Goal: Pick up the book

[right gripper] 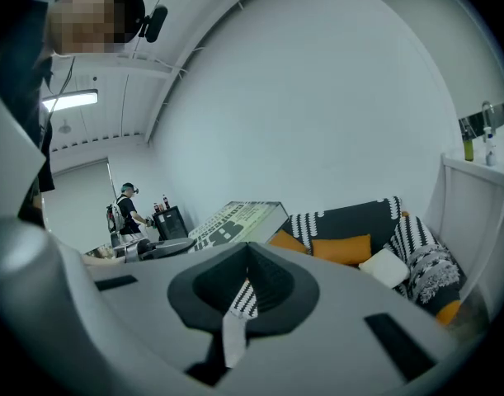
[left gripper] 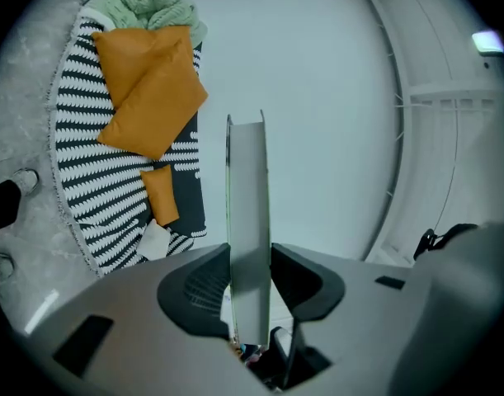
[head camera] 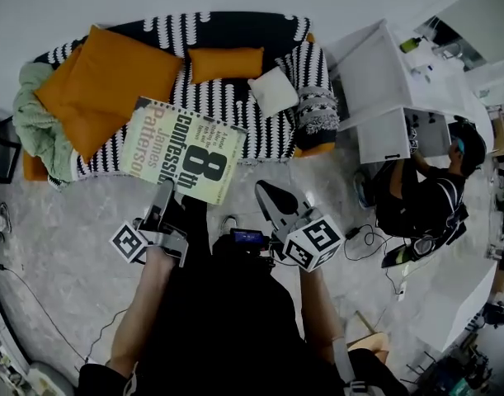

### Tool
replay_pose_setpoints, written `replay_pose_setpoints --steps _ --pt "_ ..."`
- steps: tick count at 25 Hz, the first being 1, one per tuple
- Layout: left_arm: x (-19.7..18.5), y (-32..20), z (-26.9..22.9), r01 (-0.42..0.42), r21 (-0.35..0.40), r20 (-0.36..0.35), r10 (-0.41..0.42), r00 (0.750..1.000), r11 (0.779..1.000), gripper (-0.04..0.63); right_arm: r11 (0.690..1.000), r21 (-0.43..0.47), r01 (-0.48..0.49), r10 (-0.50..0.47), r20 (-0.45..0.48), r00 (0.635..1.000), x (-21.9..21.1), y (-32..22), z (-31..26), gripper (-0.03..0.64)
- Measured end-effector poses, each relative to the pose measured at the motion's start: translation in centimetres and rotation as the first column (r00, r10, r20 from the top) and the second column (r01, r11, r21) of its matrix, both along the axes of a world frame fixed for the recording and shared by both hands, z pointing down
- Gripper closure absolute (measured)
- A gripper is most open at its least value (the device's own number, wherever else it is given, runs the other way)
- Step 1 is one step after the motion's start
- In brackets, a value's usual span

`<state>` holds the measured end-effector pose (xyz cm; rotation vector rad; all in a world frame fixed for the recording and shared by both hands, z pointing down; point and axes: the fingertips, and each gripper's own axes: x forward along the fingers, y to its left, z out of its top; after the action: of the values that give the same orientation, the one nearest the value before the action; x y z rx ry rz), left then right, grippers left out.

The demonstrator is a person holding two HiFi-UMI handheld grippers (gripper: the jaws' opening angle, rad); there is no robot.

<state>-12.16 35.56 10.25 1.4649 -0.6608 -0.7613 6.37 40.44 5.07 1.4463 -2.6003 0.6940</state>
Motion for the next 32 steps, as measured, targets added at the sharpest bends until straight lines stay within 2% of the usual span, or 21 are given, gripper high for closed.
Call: replay_pose_setpoints --steps 10,17,24,32 --pt "0.0 7.9 0.1 0.069 -0.011 -0.006 -0.069 0.998 0.998 0.43 0.997 -0.032 0.07 -0.068 0.054 0.996 -1.0 7.0 1.6 0.6" --pt "-0.9 8.1 -0.6 0.052 -0.005 -0.014 -0.052 0.999 0.999 0.43 0.999 -0.014 0.047 -0.046 0.047 0.998 -2.2 7.6 0.5 0.6" --pt "-3.5 7.9 -2.3 0.003 0.015 -0.002 -0.003 1.0 1.0 0.43 0.999 -0.018 0.049 -0.05 -0.008 0.999 -6.0 8.3 -0.2 0.6" --pt "-4.8 7.6 -1.7 -0.031 0.001 0.005 0.031 1.0 1.0 0.43 1.0 -0.015 0.0 0.0 0.006 1.0 -7.1 8.5 -0.3 0.6"
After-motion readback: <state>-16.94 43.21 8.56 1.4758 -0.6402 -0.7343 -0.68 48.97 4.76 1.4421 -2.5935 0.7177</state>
